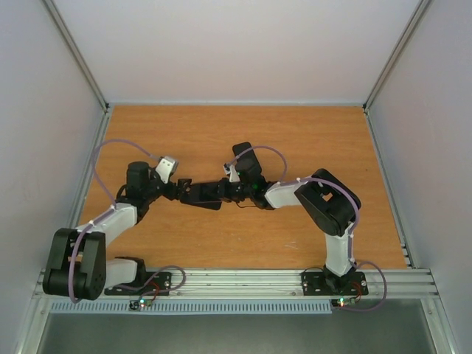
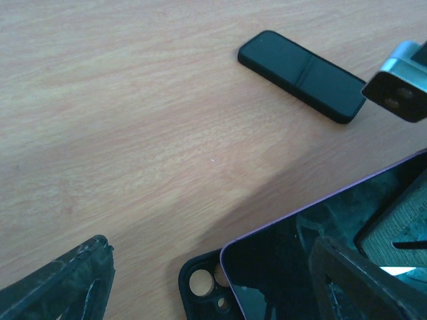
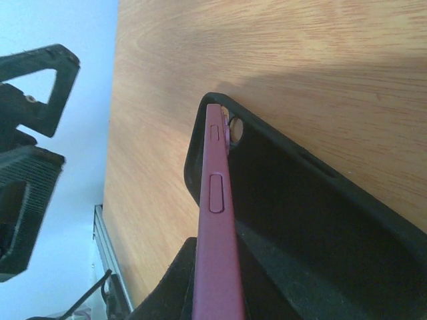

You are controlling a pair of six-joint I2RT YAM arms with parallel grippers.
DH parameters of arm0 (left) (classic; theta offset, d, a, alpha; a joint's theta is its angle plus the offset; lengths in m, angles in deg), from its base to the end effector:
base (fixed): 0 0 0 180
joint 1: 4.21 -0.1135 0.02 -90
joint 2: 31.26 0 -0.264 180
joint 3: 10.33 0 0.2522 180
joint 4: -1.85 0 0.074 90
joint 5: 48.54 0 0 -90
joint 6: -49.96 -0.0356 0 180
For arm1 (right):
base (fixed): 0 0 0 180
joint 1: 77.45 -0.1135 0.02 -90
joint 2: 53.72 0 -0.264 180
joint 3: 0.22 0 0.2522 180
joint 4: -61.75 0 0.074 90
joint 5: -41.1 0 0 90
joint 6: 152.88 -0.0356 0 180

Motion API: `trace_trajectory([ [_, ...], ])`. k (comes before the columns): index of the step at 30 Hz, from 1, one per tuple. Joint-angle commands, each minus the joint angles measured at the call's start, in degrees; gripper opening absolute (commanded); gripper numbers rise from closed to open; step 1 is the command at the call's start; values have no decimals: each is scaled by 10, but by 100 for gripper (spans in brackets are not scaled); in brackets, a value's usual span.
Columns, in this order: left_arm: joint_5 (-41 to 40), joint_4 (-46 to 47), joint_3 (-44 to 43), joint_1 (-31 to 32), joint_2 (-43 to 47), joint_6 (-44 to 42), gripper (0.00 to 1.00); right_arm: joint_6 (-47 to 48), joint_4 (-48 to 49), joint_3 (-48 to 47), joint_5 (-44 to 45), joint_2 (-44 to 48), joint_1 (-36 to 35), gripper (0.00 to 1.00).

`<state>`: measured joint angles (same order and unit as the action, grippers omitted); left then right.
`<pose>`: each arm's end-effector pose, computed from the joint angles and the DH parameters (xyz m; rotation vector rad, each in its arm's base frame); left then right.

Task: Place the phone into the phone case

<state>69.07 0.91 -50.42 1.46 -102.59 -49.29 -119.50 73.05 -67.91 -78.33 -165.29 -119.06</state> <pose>0.2376 -0.0402 0.1766 0.5494 2.0237 -0.4745 0.2780 0.2703 0.1277 -0.0295 2.4819 1.4396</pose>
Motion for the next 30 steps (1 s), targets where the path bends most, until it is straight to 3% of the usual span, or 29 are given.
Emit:
trace_trajectory([
  [1, -3, 27, -7, 8, -19, -8, 80, -28, 74, -14, -11, 2, 2, 1],
  [11, -4, -37, -42, 14, -43, -16, 81, -41, 76, -6, 5, 3, 3, 1],
  [16, 50, -219, -139, 11, -105, -27, 69, -46, 90, 0, 6, 0, 2, 1],
  [19, 77, -283, -180, 7, -150, -40, 62, -48, 93, 3, 6, -3, 1, 1],
  [30, 174, -507, -285, -47, -208, -183, 58, -47, 106, 14, 3, -13, 1, 1],
])
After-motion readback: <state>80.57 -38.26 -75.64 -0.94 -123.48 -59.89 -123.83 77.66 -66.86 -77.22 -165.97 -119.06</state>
